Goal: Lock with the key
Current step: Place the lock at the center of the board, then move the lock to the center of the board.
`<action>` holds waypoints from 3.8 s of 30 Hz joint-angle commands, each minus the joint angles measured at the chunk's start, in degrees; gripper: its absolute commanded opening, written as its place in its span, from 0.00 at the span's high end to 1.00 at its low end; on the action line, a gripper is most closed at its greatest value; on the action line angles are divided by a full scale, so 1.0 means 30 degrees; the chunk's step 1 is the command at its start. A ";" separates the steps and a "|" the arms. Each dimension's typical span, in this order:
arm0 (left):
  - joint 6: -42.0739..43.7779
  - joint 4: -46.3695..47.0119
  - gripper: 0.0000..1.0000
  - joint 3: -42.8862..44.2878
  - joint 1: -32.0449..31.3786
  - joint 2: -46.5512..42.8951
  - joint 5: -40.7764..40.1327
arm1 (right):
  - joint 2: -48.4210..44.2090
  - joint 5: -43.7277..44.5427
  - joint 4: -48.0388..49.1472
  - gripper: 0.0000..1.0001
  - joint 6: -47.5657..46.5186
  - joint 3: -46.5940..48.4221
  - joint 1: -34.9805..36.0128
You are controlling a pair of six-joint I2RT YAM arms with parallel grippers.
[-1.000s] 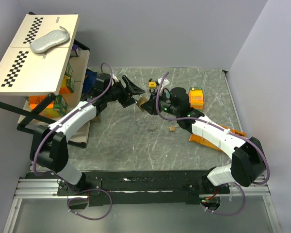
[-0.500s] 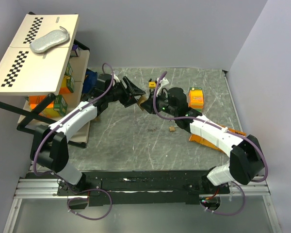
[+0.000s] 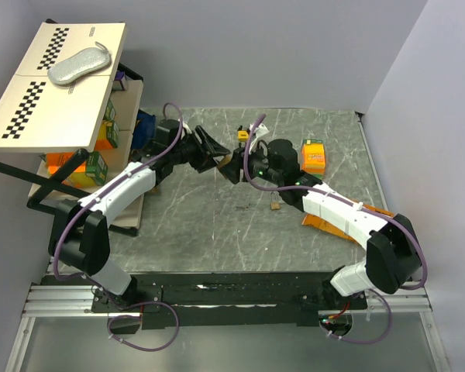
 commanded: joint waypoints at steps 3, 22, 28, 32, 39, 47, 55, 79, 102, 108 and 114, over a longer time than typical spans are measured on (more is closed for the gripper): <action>0.1974 -0.3666 0.99 0.1560 0.0042 0.0746 -0.1685 | -0.2432 -0.1803 -0.0530 0.10 -0.1561 -0.0556 -0.0728; 0.7689 -0.9766 0.99 0.4898 -0.3501 0.6635 -0.6169 | -0.7097 -0.3036 -0.4490 0.01 -0.4466 -0.4751 -0.4920; 0.7865 -1.0090 0.99 0.5456 -0.4147 0.7923 -0.7429 | -0.7097 -0.3299 -0.4285 0.01 -0.4320 -0.5015 -0.5301; 0.7982 -1.0265 0.98 0.5778 -0.4557 0.8569 -0.8161 | -0.7126 -0.3505 -0.4138 0.01 -0.4173 -0.5219 -0.5536; 0.8011 -1.0674 0.90 0.6422 -0.4705 0.9799 -0.8309 | -0.7097 -0.3885 -0.3992 0.01 -0.3851 -0.5513 -0.6121; 0.7924 -1.0822 0.71 0.6746 -0.4793 1.0738 -0.8749 | -0.7126 -0.4178 -0.4196 0.01 -0.3733 -0.5601 -0.6619; 0.8128 -1.0822 0.40 0.6277 -0.4821 1.0387 -0.9188 | -0.6482 -0.4647 -0.4021 0.01 -0.3705 -0.5191 -0.6972; 1.3598 -0.3829 0.04 0.5404 -0.3095 0.0810 -0.7172 | 0.2475 -0.0724 -0.8145 0.01 -0.2301 0.4965 -0.7030; 1.4723 -0.4642 0.02 1.9871 -0.2068 1.5306 -0.9364 | -0.1323 -0.0518 -1.0055 0.01 -0.3469 0.2985 -0.9286; 1.2850 -0.1859 0.38 1.8464 -0.1161 1.6156 -0.5591 | -0.2321 -0.0311 -1.0289 0.01 -0.3646 0.2193 -0.9579; 1.2407 -0.0948 0.52 1.8931 -0.1130 1.7299 -0.3739 | -0.2116 -0.0633 -1.0466 0.01 -0.3733 0.2338 -0.9871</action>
